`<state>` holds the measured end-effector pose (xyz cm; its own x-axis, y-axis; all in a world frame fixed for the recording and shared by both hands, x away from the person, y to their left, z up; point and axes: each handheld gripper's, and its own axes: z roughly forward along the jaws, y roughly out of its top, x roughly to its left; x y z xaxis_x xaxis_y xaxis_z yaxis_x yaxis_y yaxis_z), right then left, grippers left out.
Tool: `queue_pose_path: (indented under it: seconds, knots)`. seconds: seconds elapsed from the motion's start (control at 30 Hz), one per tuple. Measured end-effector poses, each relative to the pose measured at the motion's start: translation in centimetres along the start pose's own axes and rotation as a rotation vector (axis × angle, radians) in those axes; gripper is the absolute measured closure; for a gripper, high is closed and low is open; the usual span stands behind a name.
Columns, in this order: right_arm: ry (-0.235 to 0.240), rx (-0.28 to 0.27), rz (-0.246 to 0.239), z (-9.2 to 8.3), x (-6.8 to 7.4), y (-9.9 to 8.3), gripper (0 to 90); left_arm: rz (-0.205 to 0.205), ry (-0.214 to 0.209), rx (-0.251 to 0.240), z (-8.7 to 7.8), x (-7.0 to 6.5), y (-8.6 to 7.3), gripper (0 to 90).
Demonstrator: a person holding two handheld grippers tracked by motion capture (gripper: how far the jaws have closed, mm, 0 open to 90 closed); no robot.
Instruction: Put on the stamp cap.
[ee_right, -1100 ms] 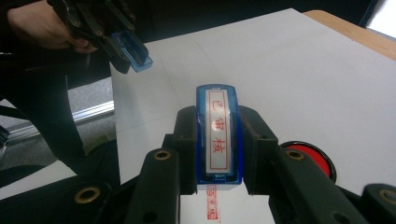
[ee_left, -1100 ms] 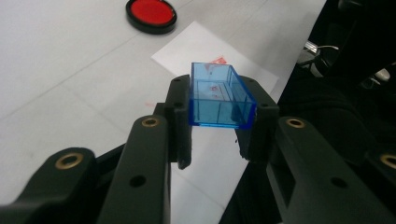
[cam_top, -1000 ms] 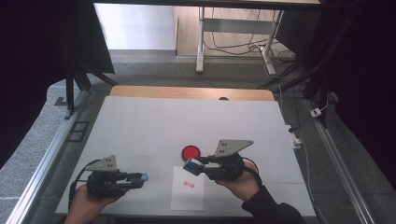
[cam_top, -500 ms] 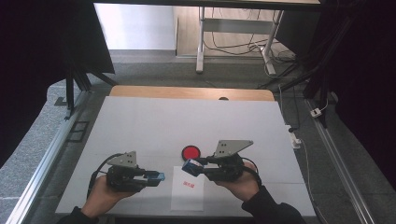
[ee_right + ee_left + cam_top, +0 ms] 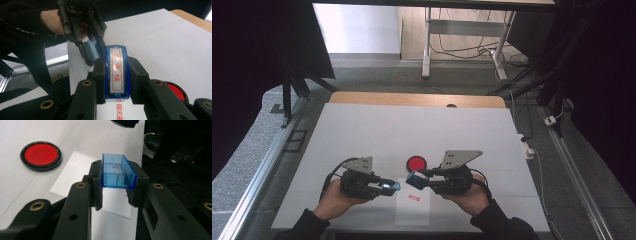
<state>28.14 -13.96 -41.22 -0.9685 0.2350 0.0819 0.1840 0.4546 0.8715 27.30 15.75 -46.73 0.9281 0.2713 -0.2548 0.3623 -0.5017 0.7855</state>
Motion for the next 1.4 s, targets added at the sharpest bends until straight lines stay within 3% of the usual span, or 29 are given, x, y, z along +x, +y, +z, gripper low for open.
queue_pose_path:
  seconds: [0.4, 0.9, 1.17, 1.4]
  knots:
    - [0.023, -0.007, -0.015, 0.0, 0.1, 0.1, 70.9, 0.074, -0.092, 0.008, 1.9, 1.1, 1.3, 68.2]
    - [0.073, -0.01, -0.033, 0.2, 0.2, 0.1, 70.9, 0.173, -0.188, 0.006, 3.3, 1.1, 2.3, 68.3]
    - [0.097, -0.01, -0.046, 0.4, 0.4, 0.1, 70.9, 0.211, -0.226, 0.007, 3.6, 1.1, 2.5, 68.3]
    - [0.108, -0.007, -0.055, 0.5, 0.4, 0.1, 70.9, 0.226, -0.234, 0.0, 3.7, 1.0, 2.5, 68.4]
